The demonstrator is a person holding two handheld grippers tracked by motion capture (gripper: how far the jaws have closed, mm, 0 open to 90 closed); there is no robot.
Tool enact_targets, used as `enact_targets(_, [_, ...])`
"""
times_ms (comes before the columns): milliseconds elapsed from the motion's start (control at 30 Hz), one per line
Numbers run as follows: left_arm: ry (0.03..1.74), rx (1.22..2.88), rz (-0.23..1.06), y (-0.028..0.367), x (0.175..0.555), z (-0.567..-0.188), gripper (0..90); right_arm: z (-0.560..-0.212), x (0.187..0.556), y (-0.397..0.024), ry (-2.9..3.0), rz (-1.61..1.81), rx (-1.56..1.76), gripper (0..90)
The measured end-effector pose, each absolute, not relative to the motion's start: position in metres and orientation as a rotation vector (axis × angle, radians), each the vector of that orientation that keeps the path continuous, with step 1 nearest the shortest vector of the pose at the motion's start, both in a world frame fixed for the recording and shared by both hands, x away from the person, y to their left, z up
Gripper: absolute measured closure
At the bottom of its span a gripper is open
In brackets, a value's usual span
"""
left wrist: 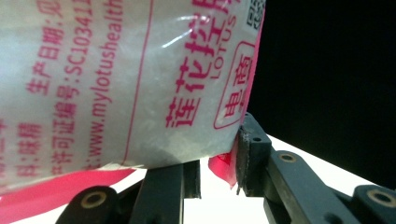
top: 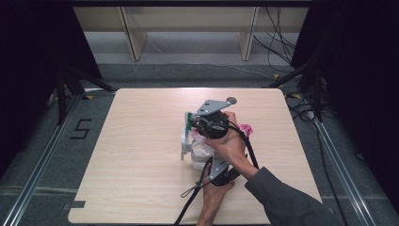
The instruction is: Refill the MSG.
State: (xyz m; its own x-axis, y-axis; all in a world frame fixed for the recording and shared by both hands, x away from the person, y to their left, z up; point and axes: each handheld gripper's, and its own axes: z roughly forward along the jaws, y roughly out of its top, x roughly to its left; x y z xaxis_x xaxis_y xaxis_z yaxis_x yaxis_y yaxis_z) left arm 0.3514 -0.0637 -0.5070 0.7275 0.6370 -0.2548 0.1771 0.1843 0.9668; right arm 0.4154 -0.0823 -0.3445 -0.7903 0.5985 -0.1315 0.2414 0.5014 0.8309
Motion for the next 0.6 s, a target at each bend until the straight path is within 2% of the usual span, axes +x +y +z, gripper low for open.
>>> enact_targets(33, [0.736, 1.377, 0.370, -0.0637, 0.3514, -0.5068, 73.6, -0.3447, 0.4156, -0.0820, 2.337, 1.209, 0.694, 89.3])
enact_targets(67, [0.714, 1.456, 0.418, -0.0576, 0.3526, -0.5072, 73.6, -0.3444, 0.4155, -0.0820, 2.336, 1.210, 0.694, 89.3])
enact_targets(300, [0.715, 1.465, 0.426, -0.0576, 0.3528, -0.5078, 73.6, -0.3446, 0.4152, -0.0828, 2.340, 1.207, 0.696, 89.1])
enact_targets(333, [0.732, 1.384, 0.382, -0.0638, 0.3517, -0.5075, 73.6, -0.3447, 0.4163, -0.0832, 2.351, 1.198, 0.671, 89.1])
enact_targets(400, [0.713, 1.464, 0.426, -0.0573, 0.3527, -0.5075, 73.6, -0.3444, 0.4156, -0.0826, 2.353, 1.199, 0.684, 89.1])
enact_targets(600, [0.713, 1.464, 0.427, -0.0573, 0.3527, -0.5074, 73.6, -0.3442, 0.4148, -0.0828, 2.340, 1.212, 0.704, 89.1])
